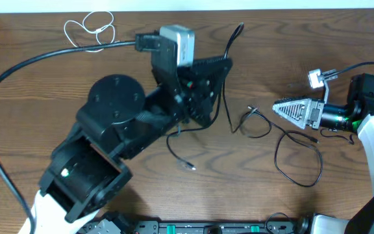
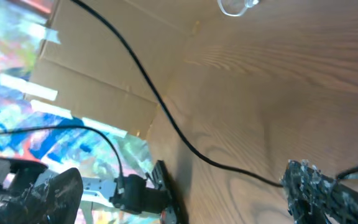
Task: Untangle cables
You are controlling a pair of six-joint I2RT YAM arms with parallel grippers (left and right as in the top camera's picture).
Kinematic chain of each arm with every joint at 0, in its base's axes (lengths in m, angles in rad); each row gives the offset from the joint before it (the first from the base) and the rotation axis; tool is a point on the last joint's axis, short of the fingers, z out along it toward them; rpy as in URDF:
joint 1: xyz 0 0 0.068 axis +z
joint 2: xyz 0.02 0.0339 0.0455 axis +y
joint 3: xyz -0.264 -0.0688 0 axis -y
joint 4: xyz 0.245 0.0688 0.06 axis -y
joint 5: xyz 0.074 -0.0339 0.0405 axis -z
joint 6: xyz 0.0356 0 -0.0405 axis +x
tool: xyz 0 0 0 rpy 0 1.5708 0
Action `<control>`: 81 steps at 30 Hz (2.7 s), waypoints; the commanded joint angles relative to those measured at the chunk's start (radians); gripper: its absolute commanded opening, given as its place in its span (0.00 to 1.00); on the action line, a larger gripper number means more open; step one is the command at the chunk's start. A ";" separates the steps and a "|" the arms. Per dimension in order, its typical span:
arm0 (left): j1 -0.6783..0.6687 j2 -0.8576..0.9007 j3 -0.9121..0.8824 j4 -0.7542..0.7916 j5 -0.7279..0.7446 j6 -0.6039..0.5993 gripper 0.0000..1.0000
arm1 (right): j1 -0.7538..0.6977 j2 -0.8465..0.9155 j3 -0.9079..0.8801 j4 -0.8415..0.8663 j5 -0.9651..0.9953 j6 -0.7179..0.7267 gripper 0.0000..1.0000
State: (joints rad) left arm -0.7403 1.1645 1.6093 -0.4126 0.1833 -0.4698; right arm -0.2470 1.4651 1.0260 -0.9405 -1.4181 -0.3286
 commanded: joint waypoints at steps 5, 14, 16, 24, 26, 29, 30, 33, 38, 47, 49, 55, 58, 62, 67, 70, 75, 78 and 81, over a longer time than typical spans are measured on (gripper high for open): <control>0.005 -0.011 0.012 0.161 0.023 -0.137 0.07 | 0.127 -0.006 0.000 0.067 0.006 -0.027 0.99; 0.004 -0.008 0.012 0.087 0.063 -0.139 0.07 | 0.240 -0.006 0.000 0.582 0.025 0.452 0.99; 0.004 -0.008 0.012 0.073 0.063 -0.139 0.07 | 0.270 -0.006 0.000 0.697 0.087 0.592 0.99; 0.004 -0.005 0.012 0.022 0.071 -0.153 0.07 | 0.450 -0.006 0.000 1.076 0.217 0.861 0.99; 0.004 -0.005 0.012 0.021 0.079 -0.157 0.07 | 0.481 -0.006 0.000 1.091 0.276 0.876 0.93; 0.004 -0.005 0.012 0.021 0.097 -0.157 0.07 | 0.509 -0.006 0.000 1.094 0.323 0.878 0.70; 0.004 -0.005 0.012 0.020 0.098 -0.157 0.07 | 0.511 -0.006 0.000 1.094 0.330 0.880 0.60; 0.004 -0.005 0.012 0.020 0.097 -0.156 0.07 | 0.510 -0.006 0.000 1.094 0.339 0.902 0.47; 0.004 -0.005 0.012 0.012 0.092 -0.155 0.07 | 0.510 -0.006 0.000 1.094 0.324 0.904 0.41; 0.004 -0.005 0.012 -0.013 0.010 -0.153 0.07 | 0.495 -0.006 0.000 1.094 0.304 0.904 0.28; 0.004 -0.005 0.012 -0.013 0.010 -0.153 0.07 | 0.496 -0.006 0.000 1.094 0.301 0.904 0.24; 0.004 -0.005 0.012 -0.013 0.010 -0.153 0.07 | 0.497 -0.006 0.000 1.093 0.300 0.904 0.15; 0.004 -0.005 0.012 -0.013 0.009 -0.153 0.07 | 0.497 -0.006 0.000 1.081 0.300 0.904 0.01; 0.005 -0.005 0.012 -0.029 -0.019 -0.153 0.08 | 0.497 -0.006 0.000 1.075 0.290 0.904 0.01; 0.005 -0.005 0.012 -0.138 -0.193 -0.152 0.12 | 0.490 -0.007 0.000 1.098 0.290 0.962 0.01; 0.005 -0.005 0.012 -0.243 -0.314 -0.152 0.14 | 0.475 -0.015 0.001 1.113 0.289 0.990 0.01; 0.004 -0.005 0.012 -0.399 -0.467 -0.153 0.42 | 0.470 -0.055 0.001 1.113 0.289 1.009 0.01; 0.004 -0.005 0.012 -0.425 -0.469 -0.153 0.46 | 0.471 -0.082 0.001 1.112 0.283 1.019 0.01; 0.004 -0.005 0.012 -0.424 -0.469 -0.153 0.56 | 0.472 -0.102 0.001 1.107 0.268 1.035 0.01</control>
State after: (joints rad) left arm -0.7403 1.1629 1.6104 -0.8349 -0.2394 -0.6308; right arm 0.2245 1.3972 1.0195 0.1688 -1.1202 0.6781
